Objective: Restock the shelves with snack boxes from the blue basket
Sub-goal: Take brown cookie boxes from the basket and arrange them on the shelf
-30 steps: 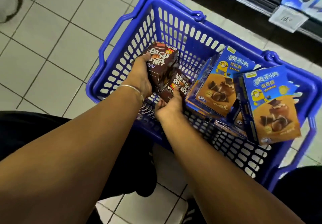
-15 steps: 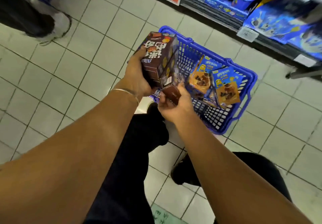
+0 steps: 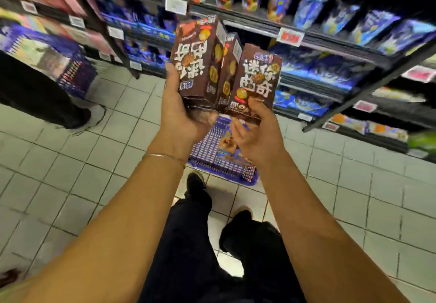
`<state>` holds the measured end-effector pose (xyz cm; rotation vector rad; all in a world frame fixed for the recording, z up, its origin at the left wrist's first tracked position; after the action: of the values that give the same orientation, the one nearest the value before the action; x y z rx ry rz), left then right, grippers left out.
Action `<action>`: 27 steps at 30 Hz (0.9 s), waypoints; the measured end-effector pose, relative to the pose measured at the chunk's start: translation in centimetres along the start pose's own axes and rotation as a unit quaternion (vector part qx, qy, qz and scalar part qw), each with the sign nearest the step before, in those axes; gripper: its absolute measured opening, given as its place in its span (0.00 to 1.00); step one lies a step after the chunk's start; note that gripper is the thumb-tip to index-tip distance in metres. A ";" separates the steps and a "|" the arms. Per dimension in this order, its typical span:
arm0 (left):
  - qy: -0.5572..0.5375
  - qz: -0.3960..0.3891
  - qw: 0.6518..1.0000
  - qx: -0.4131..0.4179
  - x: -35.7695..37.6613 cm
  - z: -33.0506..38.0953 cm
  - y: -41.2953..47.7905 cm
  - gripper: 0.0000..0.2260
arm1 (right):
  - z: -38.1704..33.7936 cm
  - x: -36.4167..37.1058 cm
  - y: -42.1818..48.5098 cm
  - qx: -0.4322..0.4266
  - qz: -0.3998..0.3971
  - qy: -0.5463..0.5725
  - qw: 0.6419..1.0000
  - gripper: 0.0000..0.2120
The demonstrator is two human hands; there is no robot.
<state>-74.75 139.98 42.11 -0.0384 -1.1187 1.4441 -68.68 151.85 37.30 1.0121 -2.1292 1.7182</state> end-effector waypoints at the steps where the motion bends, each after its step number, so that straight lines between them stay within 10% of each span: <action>1: 0.003 -0.007 1.000 0.012 1.7 0.8 -1.3 0.35 | -1.7 1.0 -1.8 -0.019 -0.020 -0.010 1.000 0.02; 13: 0.044 -0.107 0.990 0.081 17.3 6.4 -10.3 0.35 | -17.2 8.8 -16.1 -0.240 -0.117 -0.037 0.963 0.33; 27: 0.026 -0.238 0.967 0.086 30.6 15.2 -8.0 0.25 | -27.4 21.0 -21.0 -0.381 -0.215 -0.085 0.895 0.16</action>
<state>-85.81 153.23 72.65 0.2965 -0.8800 1.0946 -77.54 167.84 73.30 1.2553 -2.1489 0.5160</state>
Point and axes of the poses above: each hand's wrist, its own y-axis towards the middle knuckle, its own x-axis out of the palm, z = x × y, the point moved 10 cm from there along y, towards the middle knuckle, and after that the axes turned 8 degrees about y, right-handed, at the moved point
